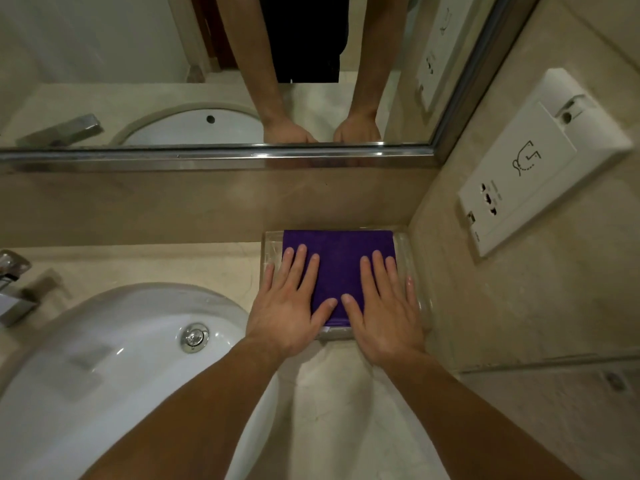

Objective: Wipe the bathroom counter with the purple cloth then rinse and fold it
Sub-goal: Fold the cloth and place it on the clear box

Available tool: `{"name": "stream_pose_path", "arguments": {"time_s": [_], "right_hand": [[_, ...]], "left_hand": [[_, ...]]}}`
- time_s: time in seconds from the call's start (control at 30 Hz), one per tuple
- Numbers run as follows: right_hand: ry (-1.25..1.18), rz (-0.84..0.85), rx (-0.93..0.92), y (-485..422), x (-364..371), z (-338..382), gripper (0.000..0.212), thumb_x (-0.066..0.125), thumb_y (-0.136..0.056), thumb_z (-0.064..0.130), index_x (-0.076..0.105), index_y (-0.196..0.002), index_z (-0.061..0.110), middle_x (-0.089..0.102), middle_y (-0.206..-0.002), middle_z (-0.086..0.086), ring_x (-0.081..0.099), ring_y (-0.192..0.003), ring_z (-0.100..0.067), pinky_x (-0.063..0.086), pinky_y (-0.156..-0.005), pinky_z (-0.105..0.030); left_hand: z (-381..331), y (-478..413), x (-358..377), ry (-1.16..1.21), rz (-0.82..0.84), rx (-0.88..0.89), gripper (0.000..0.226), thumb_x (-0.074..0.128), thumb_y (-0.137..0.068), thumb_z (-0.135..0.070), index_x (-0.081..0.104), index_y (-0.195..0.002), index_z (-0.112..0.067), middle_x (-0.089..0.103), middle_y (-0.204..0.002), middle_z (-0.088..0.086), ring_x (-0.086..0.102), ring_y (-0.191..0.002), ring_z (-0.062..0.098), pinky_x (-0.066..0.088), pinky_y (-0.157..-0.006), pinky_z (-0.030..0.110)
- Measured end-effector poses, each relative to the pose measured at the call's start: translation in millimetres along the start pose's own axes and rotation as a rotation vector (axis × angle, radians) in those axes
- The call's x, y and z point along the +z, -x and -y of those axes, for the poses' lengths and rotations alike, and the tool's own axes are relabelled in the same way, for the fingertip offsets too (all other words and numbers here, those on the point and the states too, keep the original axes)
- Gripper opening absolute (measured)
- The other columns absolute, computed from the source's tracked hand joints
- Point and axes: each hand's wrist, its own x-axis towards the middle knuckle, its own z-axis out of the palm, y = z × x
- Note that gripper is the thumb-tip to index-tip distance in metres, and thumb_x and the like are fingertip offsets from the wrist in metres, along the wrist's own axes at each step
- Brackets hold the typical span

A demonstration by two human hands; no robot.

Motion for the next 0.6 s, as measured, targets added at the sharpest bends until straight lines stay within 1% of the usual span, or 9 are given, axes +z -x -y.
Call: {"name": "stream_pose_path", "arguments": {"time_s": [0.07,0.1,0.2,0.23,0.27,0.33,0.43,0.5,0.6], "right_hand": [[0.021,0.028,0.003,-0.8,-1.1,0.6,0.078,-0.011,-0.089,0.066,-0.022,-0.154,0.024,-0.022,-0.167,0.0,-0.025,-0.151,-0.016,-0.011,-0.125,-0.044],[0.041,0.032,0.001,-0.8,-4.7,1.4,0.077,-0.003,-0.094,0.065,-0.016,-0.157,0.023,-0.017,-0.168,-0.002,-0.02,-0.153,-0.017,-0.01,-0.125,-0.045],[0.019,-0.126,0.002,-9.9,-21.2,7.6,0.065,0.031,-0.102,0.052,0.025,-0.158,0.018,0.017,-0.168,-0.009,0.006,-0.157,-0.023,-0.003,-0.124,-0.049],[-0.02,-0.174,-0.004,-17.2,-26.6,11.2,0.06,0.036,-0.102,0.046,0.032,-0.155,0.018,0.023,-0.166,-0.01,0.01,-0.156,-0.024,0.001,-0.125,-0.049],[-0.044,-0.181,-0.02,-25.3,-28.7,14.0,0.059,0.036,-0.103,0.043,0.031,-0.156,0.018,0.021,-0.167,-0.01,0.009,-0.156,-0.024,0.002,-0.126,-0.047],[-0.033,-0.12,-0.062,-39.7,-25.2,18.4,0.062,0.022,-0.104,0.043,0.017,-0.161,0.02,0.008,-0.17,-0.006,0.0,-0.157,-0.023,-0.003,-0.126,-0.044],[-0.002,-0.061,-0.068,-48.2,-15.4,16.6,0.079,-0.011,-0.088,0.05,0.005,-0.162,0.026,-0.002,-0.17,0.0,-0.007,-0.156,-0.019,-0.009,-0.124,-0.043],[-0.006,-0.063,-0.065,-50.4,-15.4,14.7,0.085,-0.016,-0.083,0.051,0.006,-0.161,0.027,-0.001,-0.17,0.001,-0.006,-0.156,-0.019,-0.007,-0.125,-0.043],[-0.004,-0.085,-0.061,-52.9,-16.4,9.9,0.08,-0.015,-0.086,0.051,0.004,-0.161,0.03,-0.003,-0.17,0.001,-0.007,-0.156,-0.02,-0.004,-0.126,-0.045]], "left_hand": [[-0.6,-0.7,-0.9,-0.006,0.018,-0.007,0.085,-0.001,-0.091,-0.074,-0.015,-0.157,-0.025,-0.018,-0.169,0.002,-0.022,-0.154,0.019,-0.01,-0.126,0.044],[-1.6,-1.2,-4.9,-0.017,0.019,-0.011,0.085,0.001,-0.091,-0.074,-0.009,-0.16,-0.024,-0.013,-0.17,0.004,-0.017,-0.155,0.02,-0.007,-0.127,0.045],[-6.9,-14.9,-22.3,-0.011,-0.084,0.004,0.076,0.013,-0.096,-0.061,0.014,-0.161,-0.022,0.009,-0.17,0.007,0.004,-0.157,0.024,-0.001,-0.127,0.044],[-9.0,-22.5,-24.8,-0.01,-0.117,0.038,0.072,0.016,-0.098,-0.057,0.016,-0.161,-0.02,0.012,-0.17,0.006,0.005,-0.157,0.023,0.0,-0.127,0.044],[-10.7,-30.5,-24.3,-0.01,-0.124,0.079,0.07,0.013,-0.1,-0.054,0.015,-0.161,-0.02,0.011,-0.17,0.006,0.004,-0.157,0.023,0.0,-0.127,0.044],[-11.0,-42.0,-18.3,-0.027,-0.073,0.119,0.07,0.002,-0.099,-0.053,0.007,-0.161,-0.022,0.004,-0.171,0.003,-0.004,-0.157,0.023,-0.004,-0.127,0.045],[-8.3,-49.8,-11.3,-0.052,0.005,0.094,0.062,0.009,-0.105,-0.05,-0.004,-0.161,-0.025,-0.006,-0.171,0.0,-0.011,-0.157,0.023,-0.008,-0.126,0.045],[-9.5,-51.2,-16.3,-0.062,0.002,0.1,0.062,0.013,-0.106,-0.047,-0.004,-0.161,-0.023,-0.007,-0.171,0.0,-0.011,-0.157,0.023,-0.007,-0.127,0.045],[-14.4,-54.0,-18.5,-0.053,-0.029,0.133,0.061,0.011,-0.107,-0.045,-0.004,-0.161,-0.021,-0.008,-0.17,-0.001,-0.012,-0.156,0.02,-0.009,-0.125,0.041]]}}
